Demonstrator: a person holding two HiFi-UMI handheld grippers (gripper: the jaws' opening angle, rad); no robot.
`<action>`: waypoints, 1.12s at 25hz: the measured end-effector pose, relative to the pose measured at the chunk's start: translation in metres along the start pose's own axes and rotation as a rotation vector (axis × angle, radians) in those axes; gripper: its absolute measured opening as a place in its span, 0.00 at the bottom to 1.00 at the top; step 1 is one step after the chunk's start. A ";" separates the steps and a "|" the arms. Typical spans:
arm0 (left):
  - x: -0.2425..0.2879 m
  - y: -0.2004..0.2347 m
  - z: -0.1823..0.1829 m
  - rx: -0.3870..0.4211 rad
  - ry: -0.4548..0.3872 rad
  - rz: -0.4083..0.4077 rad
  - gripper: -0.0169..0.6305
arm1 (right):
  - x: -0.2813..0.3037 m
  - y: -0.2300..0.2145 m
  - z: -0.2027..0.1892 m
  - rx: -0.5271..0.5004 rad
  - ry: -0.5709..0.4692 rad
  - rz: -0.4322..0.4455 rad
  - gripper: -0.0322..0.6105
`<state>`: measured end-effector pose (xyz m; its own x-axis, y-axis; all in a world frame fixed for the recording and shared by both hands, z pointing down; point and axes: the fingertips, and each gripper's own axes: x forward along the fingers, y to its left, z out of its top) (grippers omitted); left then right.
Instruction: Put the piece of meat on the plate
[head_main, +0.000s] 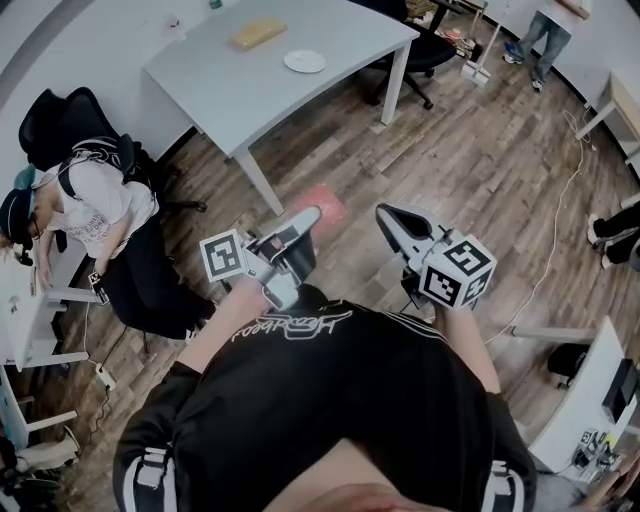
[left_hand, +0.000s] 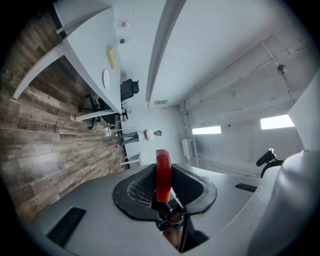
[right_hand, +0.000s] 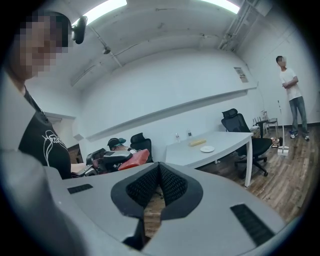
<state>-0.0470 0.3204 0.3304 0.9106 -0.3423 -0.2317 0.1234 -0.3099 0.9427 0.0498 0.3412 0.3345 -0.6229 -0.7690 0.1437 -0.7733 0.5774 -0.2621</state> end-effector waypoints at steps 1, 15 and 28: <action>0.001 0.002 0.000 -0.001 -0.002 0.002 0.16 | 0.001 -0.002 0.000 -0.004 0.000 -0.001 0.06; 0.021 0.051 0.048 -0.046 -0.039 0.006 0.16 | 0.046 -0.053 -0.008 0.019 0.025 0.000 0.06; 0.069 0.118 0.170 -0.108 -0.028 0.055 0.16 | 0.162 -0.144 0.012 0.088 0.073 -0.011 0.06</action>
<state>-0.0372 0.1094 0.3846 0.9059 -0.3813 -0.1843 0.1171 -0.1928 0.9742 0.0617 0.1298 0.3838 -0.6239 -0.7514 0.2151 -0.7687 0.5401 -0.3427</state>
